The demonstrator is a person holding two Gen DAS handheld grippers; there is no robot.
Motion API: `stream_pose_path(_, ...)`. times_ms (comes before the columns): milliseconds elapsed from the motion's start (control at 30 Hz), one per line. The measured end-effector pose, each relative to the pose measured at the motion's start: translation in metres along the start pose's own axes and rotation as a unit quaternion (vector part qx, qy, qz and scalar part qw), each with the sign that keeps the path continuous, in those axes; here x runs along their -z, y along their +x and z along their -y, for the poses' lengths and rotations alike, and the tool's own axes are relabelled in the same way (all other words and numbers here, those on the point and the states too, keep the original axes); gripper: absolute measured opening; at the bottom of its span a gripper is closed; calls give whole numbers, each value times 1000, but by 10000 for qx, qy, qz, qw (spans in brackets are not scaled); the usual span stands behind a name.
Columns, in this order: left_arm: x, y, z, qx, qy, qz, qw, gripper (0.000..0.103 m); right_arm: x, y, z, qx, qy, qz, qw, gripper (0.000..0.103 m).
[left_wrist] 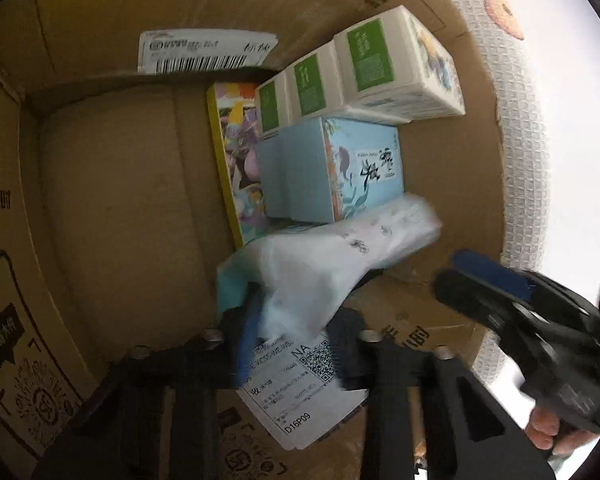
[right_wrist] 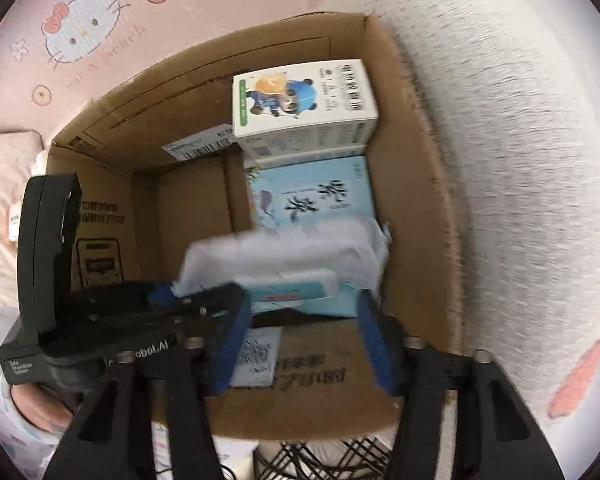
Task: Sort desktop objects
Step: 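Open both grippers to release the wipes pack inside the box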
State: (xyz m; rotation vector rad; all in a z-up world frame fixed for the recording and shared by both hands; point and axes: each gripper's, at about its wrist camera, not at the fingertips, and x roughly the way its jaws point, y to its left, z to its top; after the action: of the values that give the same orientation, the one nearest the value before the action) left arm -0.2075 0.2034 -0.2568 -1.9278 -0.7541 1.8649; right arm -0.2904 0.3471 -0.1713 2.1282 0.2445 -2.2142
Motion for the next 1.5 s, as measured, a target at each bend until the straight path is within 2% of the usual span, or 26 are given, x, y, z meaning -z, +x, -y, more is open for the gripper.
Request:
stream_pose_path(100,1,-4,1,-34,43,67,10000,21,-3,17,0,24,133,-88,9999,22)
stream_pose_path(267,0,-5,-9,108,-215,8,9997,21,4,36,-9,47,343,-304,9989,22)
stream_pose_path(400,1,-8,-19,254,-516,-46,9983,22,-1,56,-10,324,460,-494,9972,22)
stream_pose_path(500,1,-11,-22,319,-563,-19,9979,22,-8,59,-7,203,617,-529,9965,22)
stream_pose_path(667,2,-10,-26,328,-796,-2,9963,19,-14,66,-8,321,658,-636,9953,22)
stream_pose_path(767,-4,0,-32,388,-1015,-295,9936,18,-17,73,-11,470,625,-691,9945,22)
stream_pose_path(900,-12,23,-45,176,-1376,-817,9870,18,-21,101,-18,847,554,-1004,9898,22)
stream_pose_path(967,-15,29,-51,97,-1500,-820,9852,17,-25,114,-24,970,434,-1059,9887,22)
stream_pose_path(1100,-20,31,-61,367,-1751,-807,9806,17,-34,123,-36,1266,168,-1092,9858,22)
stream_pose_path(1300,-15,31,-61,469,-1731,-644,9817,17,-42,127,-40,1148,-21,-914,9892,22)
stream_pose_path(1500,-20,27,-45,148,-1321,-776,9881,17,-47,127,-41,1088,9,-891,9901,22)
